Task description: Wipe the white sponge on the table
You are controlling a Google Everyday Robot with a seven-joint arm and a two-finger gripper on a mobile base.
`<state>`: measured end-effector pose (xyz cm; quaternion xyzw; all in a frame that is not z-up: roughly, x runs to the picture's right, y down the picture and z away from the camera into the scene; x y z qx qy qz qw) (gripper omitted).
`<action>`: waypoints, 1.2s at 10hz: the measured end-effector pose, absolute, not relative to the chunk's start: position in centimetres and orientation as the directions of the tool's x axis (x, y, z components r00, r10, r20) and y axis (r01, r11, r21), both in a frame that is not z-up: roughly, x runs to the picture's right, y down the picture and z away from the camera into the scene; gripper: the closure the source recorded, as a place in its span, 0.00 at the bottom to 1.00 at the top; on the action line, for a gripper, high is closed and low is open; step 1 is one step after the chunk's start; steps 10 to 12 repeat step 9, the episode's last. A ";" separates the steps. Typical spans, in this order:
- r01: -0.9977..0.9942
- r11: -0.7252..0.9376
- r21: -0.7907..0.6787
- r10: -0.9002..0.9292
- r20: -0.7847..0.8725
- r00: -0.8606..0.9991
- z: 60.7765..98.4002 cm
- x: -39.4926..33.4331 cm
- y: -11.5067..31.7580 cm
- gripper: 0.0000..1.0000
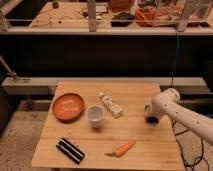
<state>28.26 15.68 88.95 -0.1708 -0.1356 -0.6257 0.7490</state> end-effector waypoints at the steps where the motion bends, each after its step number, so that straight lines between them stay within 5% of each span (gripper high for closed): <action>1: 0.988 0.141 -0.066 -0.892 0.425 0.156 89.1 26.8 15.8 1.00; 6: 0.999 -0.008 0.043 -0.899 0.437 -0.026 87.1 20.0 17.6 1.00; 12: 0.999 -0.033 0.026 -0.893 0.447 -0.041 83.9 21.5 20.6 1.00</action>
